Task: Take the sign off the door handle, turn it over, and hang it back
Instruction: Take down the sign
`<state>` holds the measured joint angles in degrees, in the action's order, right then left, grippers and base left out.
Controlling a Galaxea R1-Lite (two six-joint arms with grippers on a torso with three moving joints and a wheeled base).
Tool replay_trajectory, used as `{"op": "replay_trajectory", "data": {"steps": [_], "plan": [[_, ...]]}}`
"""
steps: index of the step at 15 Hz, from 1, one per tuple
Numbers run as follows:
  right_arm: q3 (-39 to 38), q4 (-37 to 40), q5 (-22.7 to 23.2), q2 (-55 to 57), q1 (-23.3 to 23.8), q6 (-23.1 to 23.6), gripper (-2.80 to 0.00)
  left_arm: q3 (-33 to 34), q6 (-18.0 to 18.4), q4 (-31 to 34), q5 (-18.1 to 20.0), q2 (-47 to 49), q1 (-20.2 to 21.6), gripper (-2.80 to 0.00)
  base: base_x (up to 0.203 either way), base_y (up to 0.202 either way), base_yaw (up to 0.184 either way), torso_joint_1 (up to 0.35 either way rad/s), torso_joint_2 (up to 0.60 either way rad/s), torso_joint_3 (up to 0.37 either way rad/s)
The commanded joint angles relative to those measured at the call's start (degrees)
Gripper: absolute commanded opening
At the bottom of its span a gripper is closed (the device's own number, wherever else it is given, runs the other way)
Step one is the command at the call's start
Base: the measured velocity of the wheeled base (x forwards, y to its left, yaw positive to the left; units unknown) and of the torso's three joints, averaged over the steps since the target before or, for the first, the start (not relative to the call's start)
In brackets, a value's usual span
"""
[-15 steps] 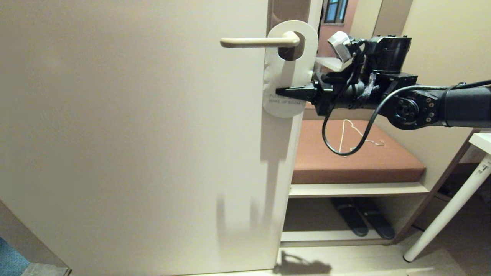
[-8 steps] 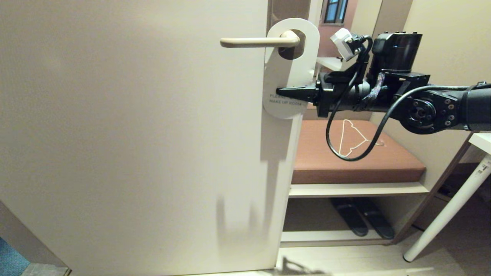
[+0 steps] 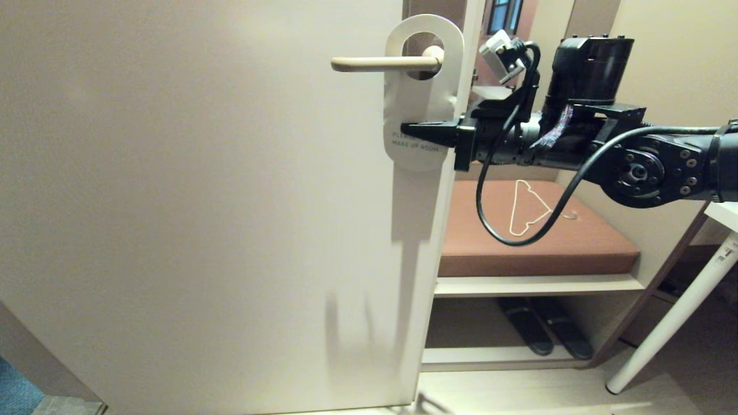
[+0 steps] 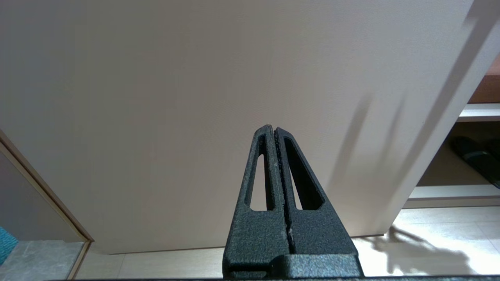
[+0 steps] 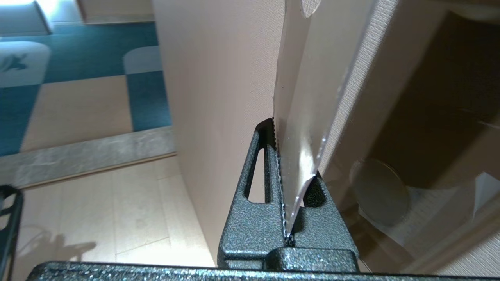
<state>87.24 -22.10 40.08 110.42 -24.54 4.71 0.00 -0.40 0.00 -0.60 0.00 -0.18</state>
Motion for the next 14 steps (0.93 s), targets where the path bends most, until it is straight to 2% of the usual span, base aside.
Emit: {"op": "replay_trajectory", "data": {"steps": [1,5,12,14], "plan": [[0.0,-0.2,-1.2,-0.1,-1.2,0.1,-2.8,0.0,0.0,0.0,0.0,0.0,0.0,-2.8,0.0,0.0,0.0,0.0,0.0,0.0],[0.0,-0.3,-5.4,0.0,-3.6,0.3,-2.8,0.0,0.0,0.0,0.0,0.0,0.0,-2.8,0.0,0.0,0.0,0.0,0.0,0.0],[0.8,-0.5,-13.3,2.4,-6.3,3.4,-2.8,0.0,0.0,0.0,0.0,0.0,0.0,-2.8,0.0,0.0,0.0,0.0,0.0,0.0],[1.3,-2.4,-15.2,3.3,-7.1,3.3,-2.8,0.0,0.0,0.0,0.0,0.0,0.0,-2.8,0.0,0.0,0.0,0.0,0.0,0.0]]}}
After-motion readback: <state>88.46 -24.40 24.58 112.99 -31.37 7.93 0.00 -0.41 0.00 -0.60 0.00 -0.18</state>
